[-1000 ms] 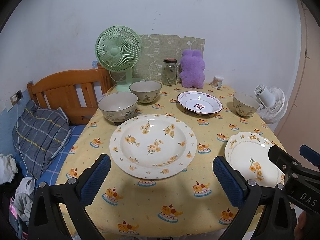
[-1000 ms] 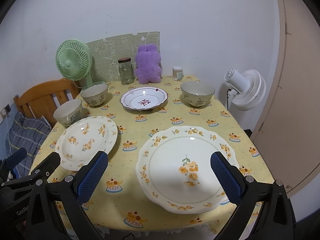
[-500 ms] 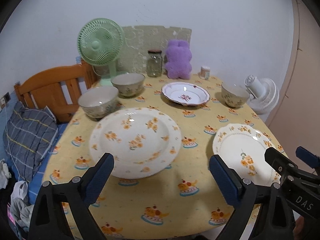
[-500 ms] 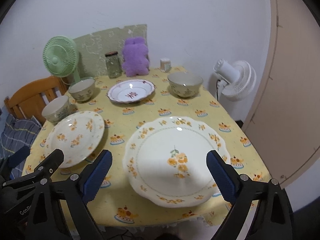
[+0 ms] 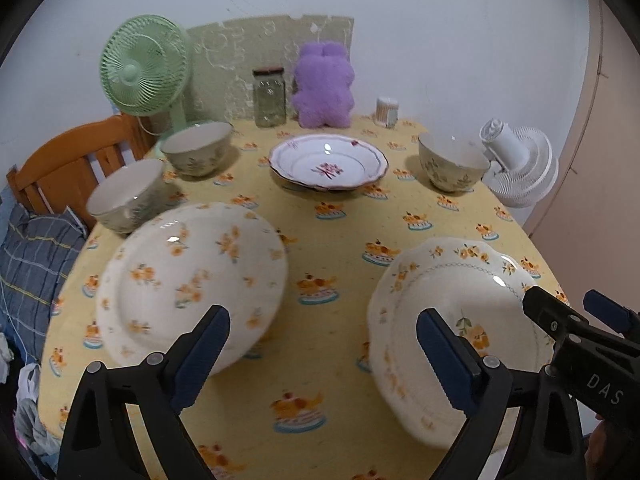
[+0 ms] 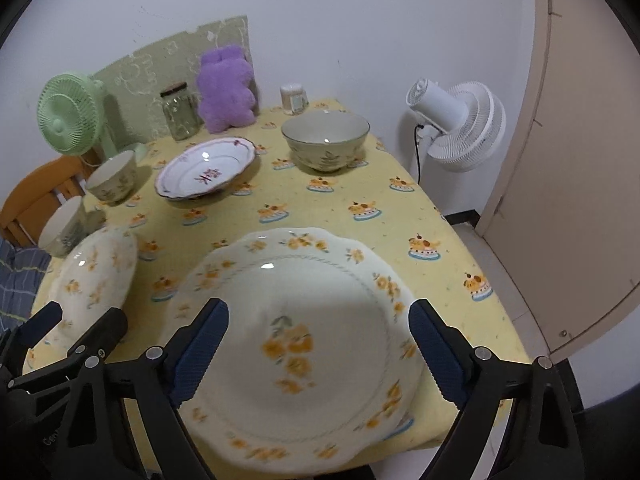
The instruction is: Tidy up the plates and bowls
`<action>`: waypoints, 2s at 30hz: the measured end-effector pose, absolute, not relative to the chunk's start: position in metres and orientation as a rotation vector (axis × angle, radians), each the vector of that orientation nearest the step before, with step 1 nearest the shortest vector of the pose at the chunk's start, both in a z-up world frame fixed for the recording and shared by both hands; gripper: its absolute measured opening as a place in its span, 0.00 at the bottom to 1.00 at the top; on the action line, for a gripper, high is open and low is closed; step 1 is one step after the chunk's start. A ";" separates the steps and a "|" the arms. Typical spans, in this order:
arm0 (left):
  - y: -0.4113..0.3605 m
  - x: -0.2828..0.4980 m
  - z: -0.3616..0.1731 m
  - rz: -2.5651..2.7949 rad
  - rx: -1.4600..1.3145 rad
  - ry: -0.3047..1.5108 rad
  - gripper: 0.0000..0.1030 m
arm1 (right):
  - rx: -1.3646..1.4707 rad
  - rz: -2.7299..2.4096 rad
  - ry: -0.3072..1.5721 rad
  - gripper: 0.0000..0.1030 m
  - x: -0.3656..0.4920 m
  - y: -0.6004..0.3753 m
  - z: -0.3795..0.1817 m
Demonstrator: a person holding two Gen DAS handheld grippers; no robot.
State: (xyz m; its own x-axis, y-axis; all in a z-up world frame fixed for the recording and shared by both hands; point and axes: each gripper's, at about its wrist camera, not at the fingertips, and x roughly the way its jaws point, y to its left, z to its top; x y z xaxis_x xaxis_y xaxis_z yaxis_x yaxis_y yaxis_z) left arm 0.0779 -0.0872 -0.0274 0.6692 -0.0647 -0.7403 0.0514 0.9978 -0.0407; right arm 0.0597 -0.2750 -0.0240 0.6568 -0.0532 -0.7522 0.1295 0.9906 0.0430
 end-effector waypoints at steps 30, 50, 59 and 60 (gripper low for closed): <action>-0.149 0.133 -0.088 -0.093 0.026 1.072 0.54 | 0.093 -0.050 1.148 0.61 0.128 -0.327 -0.097; -0.127 0.167 -0.086 0.093 -0.021 1.116 0.54 | 0.019 0.088 1.175 0.59 0.203 -0.294 -0.092; -0.126 0.169 -0.087 0.160 -0.041 1.108 0.55 | -0.017 0.148 1.161 0.59 0.216 -0.287 -0.096; -0.126 0.169 -0.087 0.171 -0.043 1.108 0.56 | -0.014 0.149 1.160 0.59 0.216 -0.288 -0.096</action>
State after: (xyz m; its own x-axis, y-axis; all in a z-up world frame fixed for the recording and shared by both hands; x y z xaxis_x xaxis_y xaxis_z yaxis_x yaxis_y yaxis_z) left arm 0.1694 -0.1261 -0.0870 0.4348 0.1158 -0.8931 -0.1585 0.9861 0.0507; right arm 0.2158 -0.2876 -0.0965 0.3904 0.1096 -0.9141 -0.1244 0.9901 0.0655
